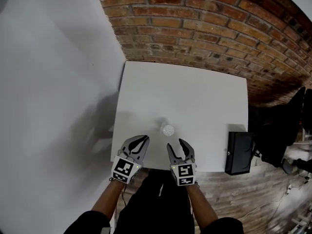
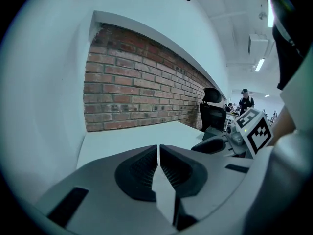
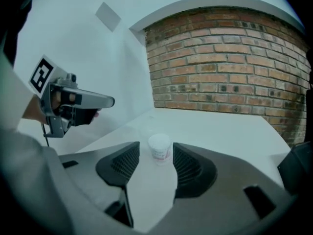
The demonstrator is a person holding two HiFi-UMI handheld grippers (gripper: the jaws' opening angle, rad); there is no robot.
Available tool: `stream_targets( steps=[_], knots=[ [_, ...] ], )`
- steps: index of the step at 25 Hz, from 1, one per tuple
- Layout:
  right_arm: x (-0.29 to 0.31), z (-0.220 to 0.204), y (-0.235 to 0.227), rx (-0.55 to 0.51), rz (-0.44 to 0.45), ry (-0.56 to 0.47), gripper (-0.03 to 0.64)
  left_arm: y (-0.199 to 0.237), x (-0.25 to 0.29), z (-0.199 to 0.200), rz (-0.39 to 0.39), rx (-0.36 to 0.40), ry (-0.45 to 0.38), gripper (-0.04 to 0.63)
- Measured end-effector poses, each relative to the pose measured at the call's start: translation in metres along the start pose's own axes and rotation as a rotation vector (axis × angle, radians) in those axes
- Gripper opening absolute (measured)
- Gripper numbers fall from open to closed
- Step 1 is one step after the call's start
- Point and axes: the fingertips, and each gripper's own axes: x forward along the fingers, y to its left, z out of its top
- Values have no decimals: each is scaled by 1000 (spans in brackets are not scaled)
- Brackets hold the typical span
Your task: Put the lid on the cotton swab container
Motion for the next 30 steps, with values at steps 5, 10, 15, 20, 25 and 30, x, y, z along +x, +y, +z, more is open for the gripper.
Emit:
stream_targets(
  steps=[5,10,15,20,25,30],
  knots=[
    [27,-15,5,-57,41,31,235,3,16,-6,-19,9,12,17],
    [48,-31,6,-83,52,65,259,6,28,-13,-31,11,32,17],
    [62,-34,-1,-83,28,69,261,7,39,-20,-49,12,50,17],
    [73,-35,-2,-95,19,73,261,6,45,-24,-63,4,59,17],
    [80,-35,-4,-97,21,81,259,6,48,-24,-77,18,67,17],
    [82,-35,-7,-96,0,78,259,5,54,-23,-99,41,75,17]
  ],
)
